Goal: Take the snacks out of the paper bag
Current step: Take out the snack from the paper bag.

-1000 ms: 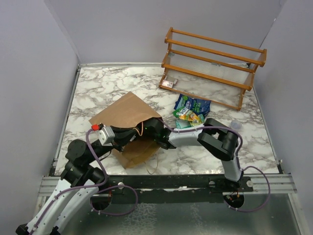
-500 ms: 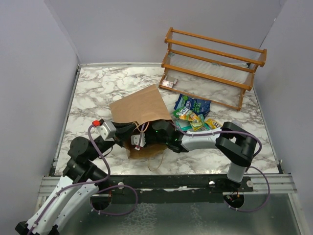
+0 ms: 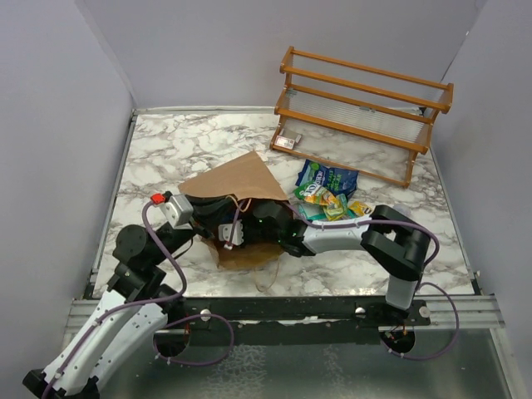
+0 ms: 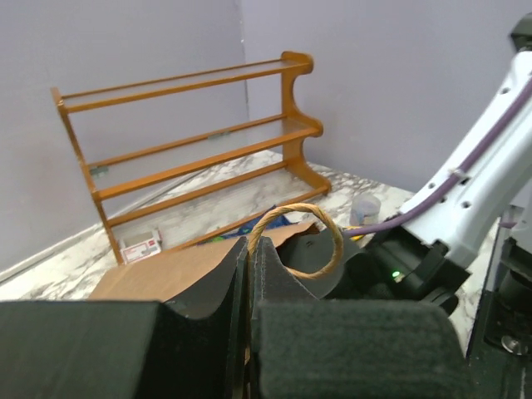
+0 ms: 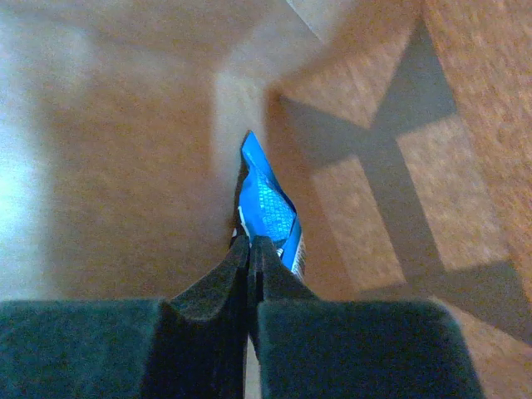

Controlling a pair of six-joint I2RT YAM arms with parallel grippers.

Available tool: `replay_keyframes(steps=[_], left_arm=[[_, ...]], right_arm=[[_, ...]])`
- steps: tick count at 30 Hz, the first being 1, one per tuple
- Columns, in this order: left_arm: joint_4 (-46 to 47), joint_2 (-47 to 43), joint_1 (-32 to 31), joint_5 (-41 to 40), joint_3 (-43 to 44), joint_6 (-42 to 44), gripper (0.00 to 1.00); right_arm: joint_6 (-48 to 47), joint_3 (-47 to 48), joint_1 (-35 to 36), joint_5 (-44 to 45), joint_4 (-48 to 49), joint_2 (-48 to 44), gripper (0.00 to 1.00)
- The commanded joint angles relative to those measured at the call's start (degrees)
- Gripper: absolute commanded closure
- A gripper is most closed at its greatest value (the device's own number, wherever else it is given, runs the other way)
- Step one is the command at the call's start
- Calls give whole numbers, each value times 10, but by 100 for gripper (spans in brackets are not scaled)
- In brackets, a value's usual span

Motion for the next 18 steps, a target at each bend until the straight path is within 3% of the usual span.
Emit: replay_keyframes(steps=[1, 8, 18], left_arm=[[58, 10, 0, 39, 26, -27, 100], [-7, 43, -1, -123, 58, 2, 100], [27, 69, -1, -103, 21, -15, 100]], right_arm=[[4, 53, 1, -4, -58, 34, 99], [1, 53, 9, -9, -75, -6, 99], [-18, 98, 23, 30, -157, -40, 99]])
